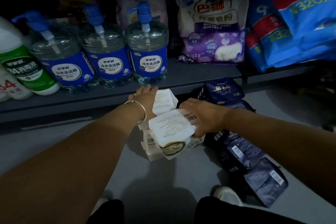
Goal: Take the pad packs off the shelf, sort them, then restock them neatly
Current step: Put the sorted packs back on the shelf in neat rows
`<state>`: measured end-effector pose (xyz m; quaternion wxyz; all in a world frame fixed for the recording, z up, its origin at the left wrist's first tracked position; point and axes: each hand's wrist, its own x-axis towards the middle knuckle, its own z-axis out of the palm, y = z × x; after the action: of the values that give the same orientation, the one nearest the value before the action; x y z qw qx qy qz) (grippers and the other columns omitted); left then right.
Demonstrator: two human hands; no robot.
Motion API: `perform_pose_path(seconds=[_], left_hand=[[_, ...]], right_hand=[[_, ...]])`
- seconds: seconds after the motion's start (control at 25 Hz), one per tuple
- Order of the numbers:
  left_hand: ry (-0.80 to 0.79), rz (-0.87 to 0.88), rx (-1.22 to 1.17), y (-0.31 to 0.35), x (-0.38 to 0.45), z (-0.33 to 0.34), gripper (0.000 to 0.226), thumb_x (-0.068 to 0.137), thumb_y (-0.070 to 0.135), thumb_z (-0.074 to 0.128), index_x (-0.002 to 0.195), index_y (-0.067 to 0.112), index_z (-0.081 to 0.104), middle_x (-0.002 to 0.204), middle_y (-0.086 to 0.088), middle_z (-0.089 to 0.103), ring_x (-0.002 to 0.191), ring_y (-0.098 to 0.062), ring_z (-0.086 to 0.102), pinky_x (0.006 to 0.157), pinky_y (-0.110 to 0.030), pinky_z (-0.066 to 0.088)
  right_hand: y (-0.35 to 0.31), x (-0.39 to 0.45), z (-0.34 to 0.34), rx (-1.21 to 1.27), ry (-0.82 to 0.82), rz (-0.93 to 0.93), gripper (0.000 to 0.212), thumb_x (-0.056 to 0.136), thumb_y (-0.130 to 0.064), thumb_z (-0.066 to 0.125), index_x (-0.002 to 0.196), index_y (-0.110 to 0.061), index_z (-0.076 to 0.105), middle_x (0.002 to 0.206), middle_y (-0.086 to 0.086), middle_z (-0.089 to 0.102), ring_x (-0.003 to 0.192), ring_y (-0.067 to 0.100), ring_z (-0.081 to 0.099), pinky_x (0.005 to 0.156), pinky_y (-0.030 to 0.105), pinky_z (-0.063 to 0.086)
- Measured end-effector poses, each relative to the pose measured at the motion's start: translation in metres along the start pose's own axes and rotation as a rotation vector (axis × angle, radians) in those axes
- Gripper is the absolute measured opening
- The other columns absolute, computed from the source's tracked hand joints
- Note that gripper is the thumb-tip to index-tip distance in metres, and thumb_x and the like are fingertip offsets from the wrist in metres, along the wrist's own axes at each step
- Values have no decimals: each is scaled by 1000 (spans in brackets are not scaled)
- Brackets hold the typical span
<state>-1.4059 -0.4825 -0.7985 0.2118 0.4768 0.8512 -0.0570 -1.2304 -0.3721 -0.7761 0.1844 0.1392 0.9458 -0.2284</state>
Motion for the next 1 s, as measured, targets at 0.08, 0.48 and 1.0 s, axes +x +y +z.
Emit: perform_pose_path(seconds=[0.08,0.48,1.0], left_hand=[[-29,-24,57,3,3,1,101,81,32,69,150,19,-2,158,-6,1,146,-26,2,114,-48,15],[16,-71,-57,0,12,-12,70,73,43,71,130,17,38,130,-5,38,123,-27,38,100,-44,39],[159,-113,-160,4,-120,-209,54,69,34,77,114,16,55,110,-4,63,96,-20,61,84,-32,52]], right_hand=[[7,0,-11,-5,1,-13,81,65,-19,81,134,-19,37,119,-2,42,109,13,45,97,28,44],[16,-3,-56,328,-114,85,71,65,-6,82,126,-19,49,111,-4,61,104,15,59,91,29,51],[-61,-95,-185,358,37,-51,56,69,4,76,120,-10,57,106,2,65,100,20,63,86,29,53]])
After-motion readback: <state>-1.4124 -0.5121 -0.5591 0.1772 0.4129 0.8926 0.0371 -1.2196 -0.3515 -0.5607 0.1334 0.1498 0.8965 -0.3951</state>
